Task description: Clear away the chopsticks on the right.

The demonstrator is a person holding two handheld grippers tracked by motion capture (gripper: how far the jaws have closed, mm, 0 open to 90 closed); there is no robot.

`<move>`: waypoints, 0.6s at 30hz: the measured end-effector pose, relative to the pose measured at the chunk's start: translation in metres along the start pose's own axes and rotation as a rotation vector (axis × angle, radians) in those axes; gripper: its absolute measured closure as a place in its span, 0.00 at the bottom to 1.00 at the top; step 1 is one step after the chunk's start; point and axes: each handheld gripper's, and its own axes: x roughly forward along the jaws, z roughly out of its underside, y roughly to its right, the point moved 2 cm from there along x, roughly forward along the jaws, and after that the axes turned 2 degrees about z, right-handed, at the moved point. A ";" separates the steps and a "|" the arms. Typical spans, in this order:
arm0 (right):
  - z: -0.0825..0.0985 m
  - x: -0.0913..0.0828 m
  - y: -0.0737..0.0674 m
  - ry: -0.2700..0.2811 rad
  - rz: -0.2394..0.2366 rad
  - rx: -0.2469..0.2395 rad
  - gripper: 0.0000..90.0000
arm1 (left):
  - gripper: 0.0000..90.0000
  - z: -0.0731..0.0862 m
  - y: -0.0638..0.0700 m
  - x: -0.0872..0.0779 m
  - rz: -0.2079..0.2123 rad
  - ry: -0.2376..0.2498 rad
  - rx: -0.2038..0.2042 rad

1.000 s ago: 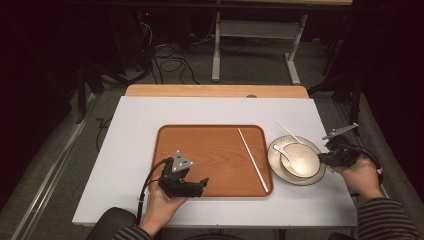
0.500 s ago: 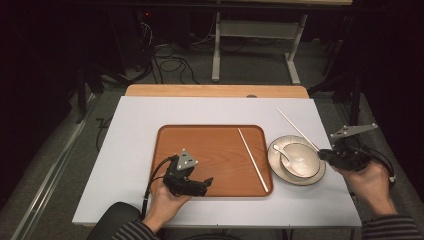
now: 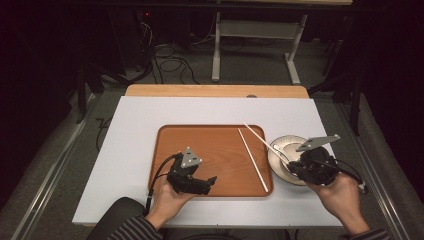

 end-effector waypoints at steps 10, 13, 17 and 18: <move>-0.015 0.060 -0.043 -0.089 -0.046 -0.035 0.95 | 0.17 0.000 0.000 -0.002 -0.001 0.007 -0.002; -0.021 0.081 -0.048 -0.125 -0.048 -0.016 0.95 | 0.17 0.000 0.000 -0.003 -0.002 0.009 -0.001; -0.028 0.095 -0.053 -0.145 -0.060 0.007 0.95 | 0.17 0.000 0.000 -0.003 -0.002 0.013 -0.001; -0.029 0.098 -0.054 -0.152 -0.063 0.008 0.95 | 0.17 0.000 0.000 -0.004 -0.002 0.012 -0.001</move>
